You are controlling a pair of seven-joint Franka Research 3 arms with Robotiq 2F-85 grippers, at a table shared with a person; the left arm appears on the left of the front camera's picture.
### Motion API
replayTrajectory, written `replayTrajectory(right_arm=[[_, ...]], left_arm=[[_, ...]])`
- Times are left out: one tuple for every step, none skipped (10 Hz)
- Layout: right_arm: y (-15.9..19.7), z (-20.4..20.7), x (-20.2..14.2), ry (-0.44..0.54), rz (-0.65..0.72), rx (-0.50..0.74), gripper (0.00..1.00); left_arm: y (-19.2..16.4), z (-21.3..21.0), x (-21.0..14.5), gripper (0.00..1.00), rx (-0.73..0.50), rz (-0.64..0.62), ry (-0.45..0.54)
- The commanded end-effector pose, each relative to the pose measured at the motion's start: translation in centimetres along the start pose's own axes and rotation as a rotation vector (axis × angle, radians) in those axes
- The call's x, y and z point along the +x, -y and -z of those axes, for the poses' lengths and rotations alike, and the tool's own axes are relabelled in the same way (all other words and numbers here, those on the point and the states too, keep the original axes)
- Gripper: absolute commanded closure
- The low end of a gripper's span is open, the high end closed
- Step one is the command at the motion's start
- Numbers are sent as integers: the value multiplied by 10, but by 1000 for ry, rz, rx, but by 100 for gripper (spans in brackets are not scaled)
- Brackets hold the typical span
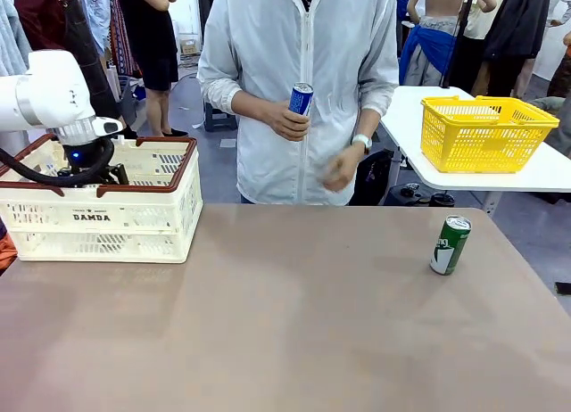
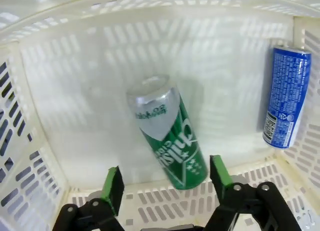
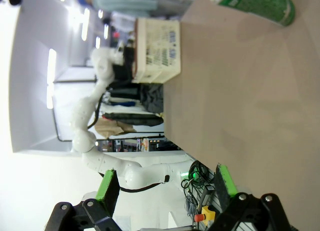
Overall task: Place the drinks into the Shopping basket.
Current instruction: Pick up one drink and place it into the Shopping basket.
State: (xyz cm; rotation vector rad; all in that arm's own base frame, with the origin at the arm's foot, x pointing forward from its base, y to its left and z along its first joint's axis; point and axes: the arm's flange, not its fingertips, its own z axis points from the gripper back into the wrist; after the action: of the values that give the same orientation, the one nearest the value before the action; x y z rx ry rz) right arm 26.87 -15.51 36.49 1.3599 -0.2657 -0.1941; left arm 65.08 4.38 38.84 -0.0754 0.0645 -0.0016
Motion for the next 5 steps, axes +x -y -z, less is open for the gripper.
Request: replayTrajectory(right_arm=[[-5, -3, -1, -15, 18, -6, 0], [-5, -3, -1, -15, 18, -6, 0], [-5, -3, -1, -15, 18, -6, 0], [-5, -3, -1, -15, 18, -6, 0], [-5, -3, -1, -15, 18, -6, 0]], left_arm=[[-3, -8, -2, 0, -29, 1, -3], [-4, -22, -12, 0, -67, 31, -2], [-6, -45, -29, 0, -109, 18, 16], [-6, -74, -55, 0, -230, 100, 15], [-7, -103, -84, 0, -258, 96, 82]])
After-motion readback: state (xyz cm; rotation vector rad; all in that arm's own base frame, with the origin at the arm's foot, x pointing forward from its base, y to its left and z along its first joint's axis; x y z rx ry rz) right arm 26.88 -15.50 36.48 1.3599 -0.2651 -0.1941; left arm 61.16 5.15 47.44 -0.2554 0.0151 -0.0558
